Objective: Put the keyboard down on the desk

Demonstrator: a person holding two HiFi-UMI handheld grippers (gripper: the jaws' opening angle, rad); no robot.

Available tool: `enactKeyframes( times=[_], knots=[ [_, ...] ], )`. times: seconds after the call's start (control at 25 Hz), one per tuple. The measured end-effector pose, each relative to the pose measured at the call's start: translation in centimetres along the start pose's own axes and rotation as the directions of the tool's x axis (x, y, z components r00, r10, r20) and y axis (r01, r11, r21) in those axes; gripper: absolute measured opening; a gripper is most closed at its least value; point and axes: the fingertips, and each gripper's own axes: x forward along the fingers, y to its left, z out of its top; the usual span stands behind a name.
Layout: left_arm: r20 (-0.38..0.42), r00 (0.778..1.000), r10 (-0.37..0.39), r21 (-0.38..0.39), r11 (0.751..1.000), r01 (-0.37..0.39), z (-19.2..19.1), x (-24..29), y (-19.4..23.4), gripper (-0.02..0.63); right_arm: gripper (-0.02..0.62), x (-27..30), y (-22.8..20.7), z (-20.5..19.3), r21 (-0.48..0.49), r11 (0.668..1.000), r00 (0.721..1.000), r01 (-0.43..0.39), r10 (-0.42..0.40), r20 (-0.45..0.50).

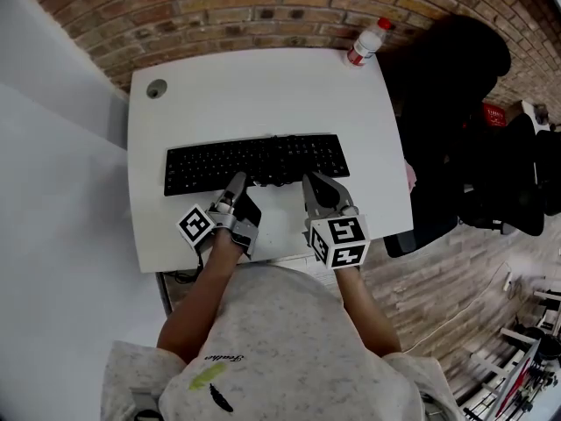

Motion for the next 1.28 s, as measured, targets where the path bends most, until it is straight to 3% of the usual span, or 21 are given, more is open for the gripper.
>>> enactKeyframes(
  times=[0.24,0.52,0.64,1.0,1.28],
  knots=[
    [0.029,0.999,0.021,-0.032,0.999,-0.020,0.3,0.1,-0.1,0.079,0.011,0.7,-0.4,0.0,0.005,1.000,1.000,-0.009,0.009,-0.027],
    [0.075,0.997,0.014,-0.011,1.000,-0.013,0.9,0.4,0.4,0.158,0.011,1.4,-0.1,-1.2,0.003,0.999,0.999,-0.043,0.043,-0.019],
    [0.092,0.995,0.049,-0.011,0.999,-0.049,1.0,0.3,1.5,0.232,0.011,1.3,0.2,-1.4,-0.004,0.998,0.998,-0.063,0.063,-0.015],
    [0.152,0.983,0.098,0.004,0.995,-0.100,1.4,0.1,2.9,0.309,0.011,-0.7,-0.3,-3.2,-0.020,0.995,0.995,-0.102,0.102,-0.016],
    [0.130,0.968,0.214,0.009,0.976,-0.217,1.0,0.1,3.4,0.373,0.011,-1.7,-0.2,-4.0,-0.024,0.992,0.992,-0.125,0.125,-0.006]
  ],
)
